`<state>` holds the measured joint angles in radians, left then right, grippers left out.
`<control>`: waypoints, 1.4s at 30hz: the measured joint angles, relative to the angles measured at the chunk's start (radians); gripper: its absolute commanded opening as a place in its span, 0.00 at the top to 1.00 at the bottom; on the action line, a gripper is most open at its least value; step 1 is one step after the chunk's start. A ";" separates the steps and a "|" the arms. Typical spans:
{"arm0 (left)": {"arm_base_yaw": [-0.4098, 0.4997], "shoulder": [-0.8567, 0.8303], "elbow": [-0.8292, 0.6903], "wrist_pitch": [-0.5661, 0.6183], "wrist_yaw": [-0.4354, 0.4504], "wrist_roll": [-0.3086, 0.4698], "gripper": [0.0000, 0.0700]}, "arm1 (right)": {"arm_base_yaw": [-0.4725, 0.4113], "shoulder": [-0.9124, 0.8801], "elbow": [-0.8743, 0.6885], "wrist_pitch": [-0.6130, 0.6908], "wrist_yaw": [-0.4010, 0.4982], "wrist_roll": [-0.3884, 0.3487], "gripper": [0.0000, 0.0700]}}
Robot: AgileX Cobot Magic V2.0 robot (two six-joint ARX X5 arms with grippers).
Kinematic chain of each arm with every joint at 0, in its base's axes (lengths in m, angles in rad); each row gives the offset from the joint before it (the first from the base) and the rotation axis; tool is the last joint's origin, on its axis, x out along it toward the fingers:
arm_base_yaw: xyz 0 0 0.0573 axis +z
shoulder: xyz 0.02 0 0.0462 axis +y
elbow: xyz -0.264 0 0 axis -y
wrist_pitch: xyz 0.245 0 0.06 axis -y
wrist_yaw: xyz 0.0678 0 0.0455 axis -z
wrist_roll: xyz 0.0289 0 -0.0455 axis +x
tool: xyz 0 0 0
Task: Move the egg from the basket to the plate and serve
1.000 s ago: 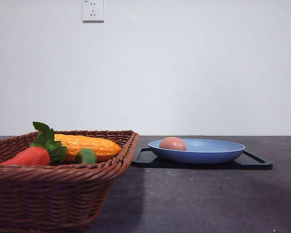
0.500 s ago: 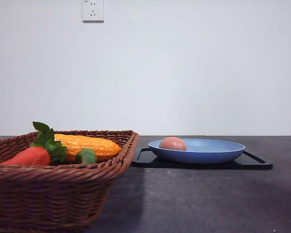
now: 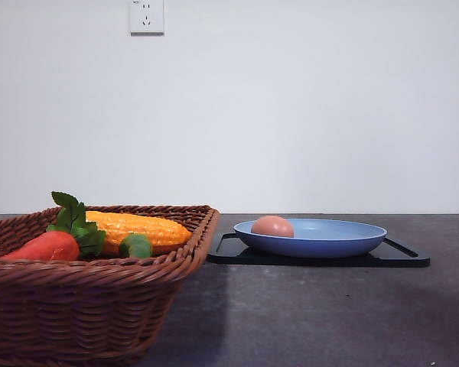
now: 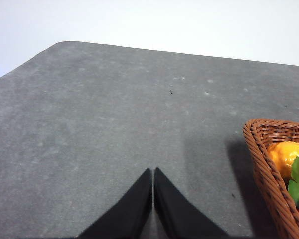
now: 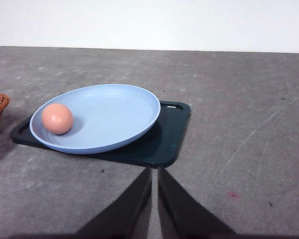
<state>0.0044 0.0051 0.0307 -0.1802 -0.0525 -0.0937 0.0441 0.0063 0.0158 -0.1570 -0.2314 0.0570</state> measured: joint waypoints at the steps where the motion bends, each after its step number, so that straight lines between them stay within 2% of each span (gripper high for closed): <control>1: 0.000 0.000 0.000 0.000 0.000 0.000 1.00 | 0.000 0.000 0.000 0.000 0.000 0.000 1.00; 42: 0.000 0.000 0.000 0.000 0.000 0.000 1.00 | 0.000 0.000 0.000 0.000 0.000 0.000 1.00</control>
<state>0.0044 0.0051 0.0307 -0.1802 -0.0525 -0.0937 0.0441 0.0063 0.0158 -0.1570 -0.2314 0.0570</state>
